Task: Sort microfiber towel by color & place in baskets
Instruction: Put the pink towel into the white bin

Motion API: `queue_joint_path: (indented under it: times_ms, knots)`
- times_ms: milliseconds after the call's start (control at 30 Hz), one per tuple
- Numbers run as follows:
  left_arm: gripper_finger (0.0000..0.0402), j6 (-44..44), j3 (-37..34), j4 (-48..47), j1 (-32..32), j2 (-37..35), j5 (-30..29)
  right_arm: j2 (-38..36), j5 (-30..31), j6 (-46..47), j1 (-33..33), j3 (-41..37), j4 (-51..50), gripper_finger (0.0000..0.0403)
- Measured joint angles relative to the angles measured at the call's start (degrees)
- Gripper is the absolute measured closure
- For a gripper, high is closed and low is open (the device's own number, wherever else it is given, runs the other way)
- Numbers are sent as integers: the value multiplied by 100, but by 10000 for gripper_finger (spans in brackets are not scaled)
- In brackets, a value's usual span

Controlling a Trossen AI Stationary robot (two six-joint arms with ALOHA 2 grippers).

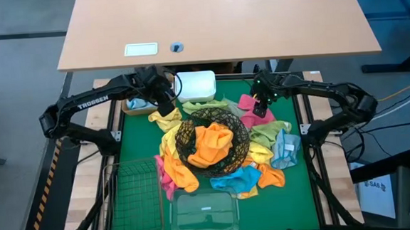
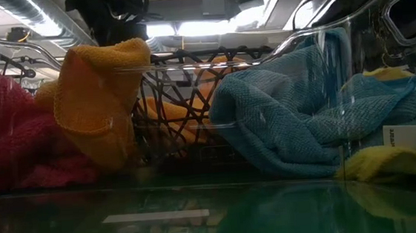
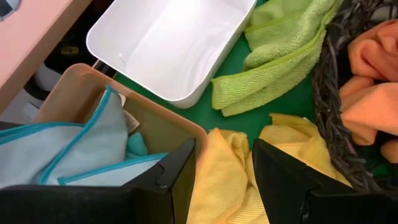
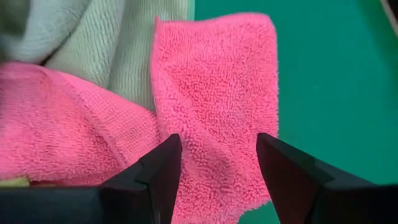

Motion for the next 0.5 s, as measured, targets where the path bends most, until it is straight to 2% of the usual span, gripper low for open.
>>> queue_joint_path:
  times_ms: [367, 500]
  knots:
    - [251, -12, -2, 0, -53, 0, -4, 322, -2, -107, 1, 0, -4, 197]
    - [251, -12, 0, 2, -53, 0, -4, 411, -3, -107, 1, 0, -2, 220]
